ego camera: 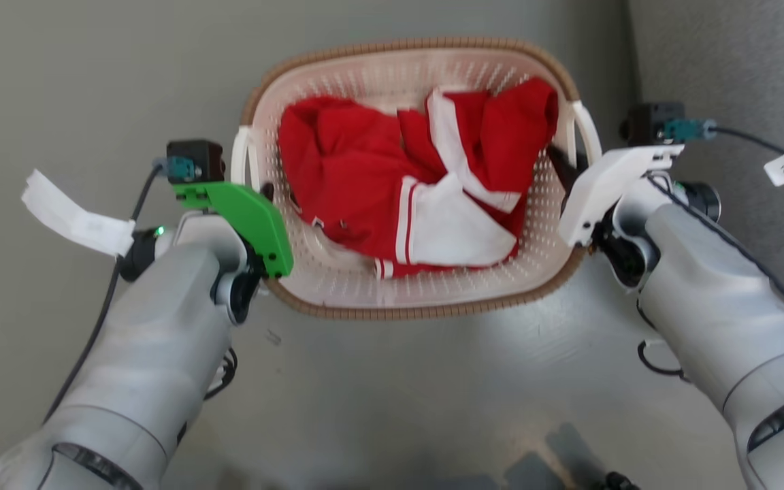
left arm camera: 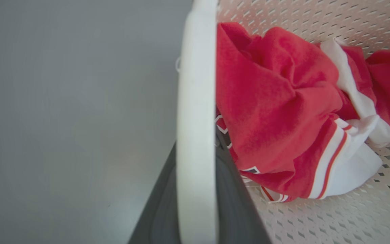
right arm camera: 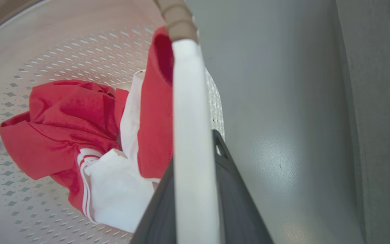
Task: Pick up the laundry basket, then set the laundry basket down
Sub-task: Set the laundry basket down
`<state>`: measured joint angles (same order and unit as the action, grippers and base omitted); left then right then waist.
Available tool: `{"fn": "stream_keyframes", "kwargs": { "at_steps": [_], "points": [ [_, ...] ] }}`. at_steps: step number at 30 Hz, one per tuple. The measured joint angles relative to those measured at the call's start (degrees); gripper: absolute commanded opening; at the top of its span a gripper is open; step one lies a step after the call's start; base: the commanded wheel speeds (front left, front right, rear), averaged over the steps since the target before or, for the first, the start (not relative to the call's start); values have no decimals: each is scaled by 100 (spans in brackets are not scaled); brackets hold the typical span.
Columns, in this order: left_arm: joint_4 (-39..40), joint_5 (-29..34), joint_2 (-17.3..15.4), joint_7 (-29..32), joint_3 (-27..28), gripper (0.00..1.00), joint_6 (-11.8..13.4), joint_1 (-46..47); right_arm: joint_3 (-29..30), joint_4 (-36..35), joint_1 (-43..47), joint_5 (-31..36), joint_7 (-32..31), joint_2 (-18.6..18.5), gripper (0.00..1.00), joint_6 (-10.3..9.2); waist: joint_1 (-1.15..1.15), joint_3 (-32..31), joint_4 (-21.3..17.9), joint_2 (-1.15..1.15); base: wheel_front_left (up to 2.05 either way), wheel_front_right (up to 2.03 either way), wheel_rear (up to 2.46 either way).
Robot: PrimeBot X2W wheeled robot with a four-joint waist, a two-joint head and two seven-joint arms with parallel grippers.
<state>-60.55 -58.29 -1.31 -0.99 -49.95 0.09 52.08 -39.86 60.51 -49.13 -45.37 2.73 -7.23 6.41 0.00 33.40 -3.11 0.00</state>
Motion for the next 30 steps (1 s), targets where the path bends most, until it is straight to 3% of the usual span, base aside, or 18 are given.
{"fn": "stream_keyframes", "kwargs": {
  "at_steps": [16,30],
  "points": [
    [10,0,-8,-355,-7,0,-9,493,-24,-1,-455,-9,383,-54,0,4,1,1097,66,0,0,0,0],
    [-1,-2,-8,-569,-51,0,-108,770,-47,68,-715,-69,641,-108,0,8,0,1612,92,0,0,0,0]
  ]
}}
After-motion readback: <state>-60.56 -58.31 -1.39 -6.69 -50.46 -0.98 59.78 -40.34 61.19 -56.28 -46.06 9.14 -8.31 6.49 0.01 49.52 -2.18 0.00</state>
